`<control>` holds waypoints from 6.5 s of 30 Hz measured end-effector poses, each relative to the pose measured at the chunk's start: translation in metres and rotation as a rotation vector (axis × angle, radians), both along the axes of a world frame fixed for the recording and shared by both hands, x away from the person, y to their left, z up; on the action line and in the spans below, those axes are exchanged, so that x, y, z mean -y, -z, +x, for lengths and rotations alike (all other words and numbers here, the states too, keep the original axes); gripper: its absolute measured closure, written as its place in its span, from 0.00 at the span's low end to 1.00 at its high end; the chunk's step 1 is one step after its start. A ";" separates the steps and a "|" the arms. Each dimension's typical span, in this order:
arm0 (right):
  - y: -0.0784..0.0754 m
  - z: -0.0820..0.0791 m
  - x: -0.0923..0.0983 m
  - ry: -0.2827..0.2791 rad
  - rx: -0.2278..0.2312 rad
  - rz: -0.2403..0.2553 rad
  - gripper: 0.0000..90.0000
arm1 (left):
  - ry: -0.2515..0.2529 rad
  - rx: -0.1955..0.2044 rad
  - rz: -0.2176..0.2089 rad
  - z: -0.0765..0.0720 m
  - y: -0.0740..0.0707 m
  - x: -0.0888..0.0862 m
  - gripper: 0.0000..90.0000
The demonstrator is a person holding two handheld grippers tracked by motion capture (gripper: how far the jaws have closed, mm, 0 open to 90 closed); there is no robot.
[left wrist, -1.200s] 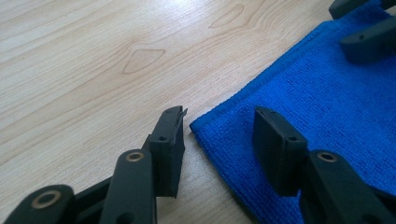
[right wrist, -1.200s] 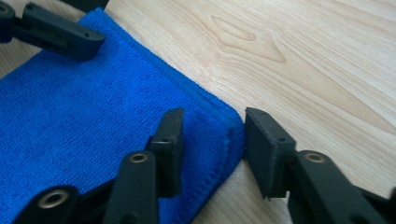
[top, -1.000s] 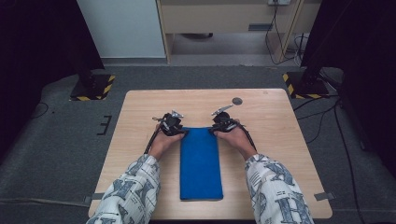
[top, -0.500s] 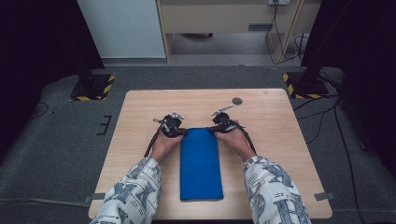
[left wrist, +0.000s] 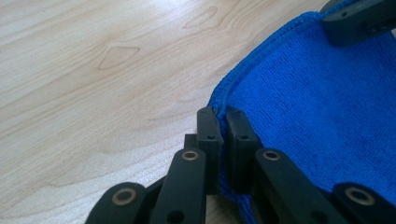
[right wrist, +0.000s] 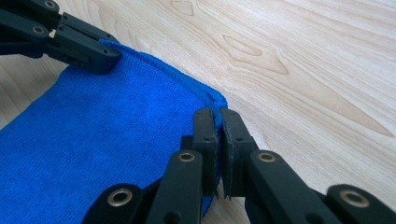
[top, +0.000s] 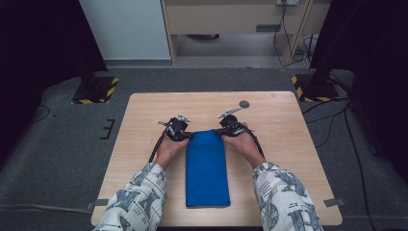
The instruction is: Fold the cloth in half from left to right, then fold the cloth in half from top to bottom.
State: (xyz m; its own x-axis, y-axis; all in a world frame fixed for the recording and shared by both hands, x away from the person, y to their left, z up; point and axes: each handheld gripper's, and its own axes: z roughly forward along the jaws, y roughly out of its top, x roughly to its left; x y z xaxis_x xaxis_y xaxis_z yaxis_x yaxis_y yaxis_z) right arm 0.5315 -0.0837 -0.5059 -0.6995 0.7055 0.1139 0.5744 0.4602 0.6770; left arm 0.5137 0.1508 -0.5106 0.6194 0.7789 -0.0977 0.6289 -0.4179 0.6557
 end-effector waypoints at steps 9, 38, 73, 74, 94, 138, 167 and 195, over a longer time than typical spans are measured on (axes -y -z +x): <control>-0.014 -0.007 0.001 0.000 0.039 0.014 0.96 | -0.006 0.040 -0.020 -0.006 -0.019 -0.001 0.96; -0.056 -0.048 0.017 0.040 0.138 0.049 0.96 | 0.015 0.131 -0.031 -0.039 -0.070 0.010 0.96; -0.072 -0.065 0.006 -0.003 0.187 0.029 0.96 | 0.022 0.171 -0.067 -0.056 -0.084 -0.005 0.96; -0.071 -0.067 0.007 -0.007 0.189 0.032 0.96 | 0.023 0.170 -0.069 -0.057 -0.084 -0.006 0.96; -0.061 -0.101 0.015 -0.059 0.187 0.069 0.96 | 0.081 0.179 -0.100 -0.096 -0.081 -0.011 0.96; -0.024 -0.192 0.030 -0.166 0.155 0.090 0.94 | 0.147 0.067 -0.175 -0.179 -0.033 -0.019 0.95; -0.002 -0.213 0.029 -0.168 0.085 0.055 0.72 | 0.163 0.014 -0.188 -0.201 -0.007 -0.027 0.81; -0.010 -0.191 0.016 -0.112 0.077 0.014 0.60 | 0.191 -0.005 -0.194 -0.212 -0.004 -0.026 0.76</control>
State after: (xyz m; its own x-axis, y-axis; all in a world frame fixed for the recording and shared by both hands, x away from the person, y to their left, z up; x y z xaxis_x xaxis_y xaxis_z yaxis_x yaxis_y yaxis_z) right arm 0.3409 -0.0999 -0.4955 -0.7805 0.6216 0.0658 0.4661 0.5086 0.7239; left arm 0.3019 0.1768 -0.5061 0.7526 0.6143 -0.2371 0.5541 -0.3963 0.7321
